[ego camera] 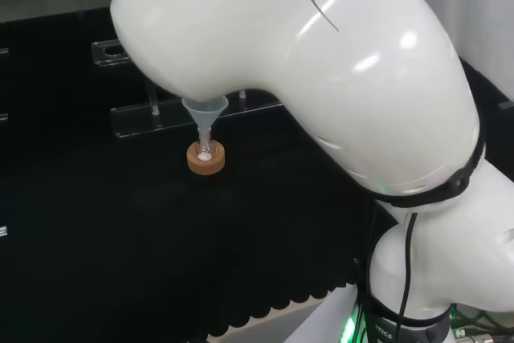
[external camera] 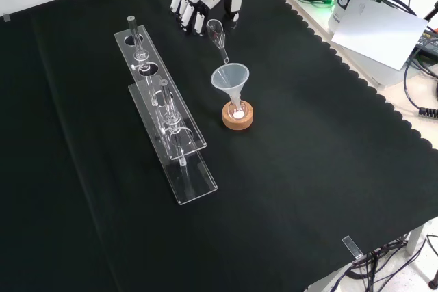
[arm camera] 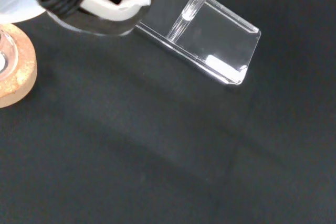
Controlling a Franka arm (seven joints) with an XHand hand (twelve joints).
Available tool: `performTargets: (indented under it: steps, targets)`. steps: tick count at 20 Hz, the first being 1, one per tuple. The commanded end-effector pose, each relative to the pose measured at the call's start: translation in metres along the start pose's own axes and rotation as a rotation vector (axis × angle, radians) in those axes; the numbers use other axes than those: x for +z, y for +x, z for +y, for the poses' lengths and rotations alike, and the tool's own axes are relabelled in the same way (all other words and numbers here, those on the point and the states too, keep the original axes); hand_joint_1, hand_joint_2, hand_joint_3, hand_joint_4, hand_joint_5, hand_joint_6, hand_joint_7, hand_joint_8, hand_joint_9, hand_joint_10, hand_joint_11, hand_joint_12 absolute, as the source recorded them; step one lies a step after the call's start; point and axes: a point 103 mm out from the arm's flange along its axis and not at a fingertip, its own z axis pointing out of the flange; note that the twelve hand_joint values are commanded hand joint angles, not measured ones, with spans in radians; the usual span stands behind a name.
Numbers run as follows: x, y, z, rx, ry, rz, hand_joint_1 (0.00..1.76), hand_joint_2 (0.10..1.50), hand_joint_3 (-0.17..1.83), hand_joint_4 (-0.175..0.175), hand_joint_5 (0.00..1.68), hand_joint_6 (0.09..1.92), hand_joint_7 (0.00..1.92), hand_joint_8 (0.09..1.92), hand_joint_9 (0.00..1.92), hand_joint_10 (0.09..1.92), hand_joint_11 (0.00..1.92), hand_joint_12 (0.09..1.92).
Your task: Put the weighing funnel back on the table.
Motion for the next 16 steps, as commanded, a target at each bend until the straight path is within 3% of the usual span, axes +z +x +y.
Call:
performTargets:
  steps: [1,9,16]
  targets:
    - [0.007,-0.008,0.0,-0.005,-0.009,0.078,1.11,0.68,0.65,0.175,1.24,0.73,0.69,0.56,0.96,0.34,0.74,1.12]
    - [0.026,-0.024,0.0,0.005,-0.061,0.188,1.11,0.68,0.65,0.175,1.23,0.73,0.69,0.57,0.96,0.34,0.75,1.12]
    - [0.053,-0.044,-0.001,0.041,-0.068,0.227,1.11,0.68,0.65,0.175,1.23,0.74,0.7,0.57,0.97,0.34,0.75,1.12]
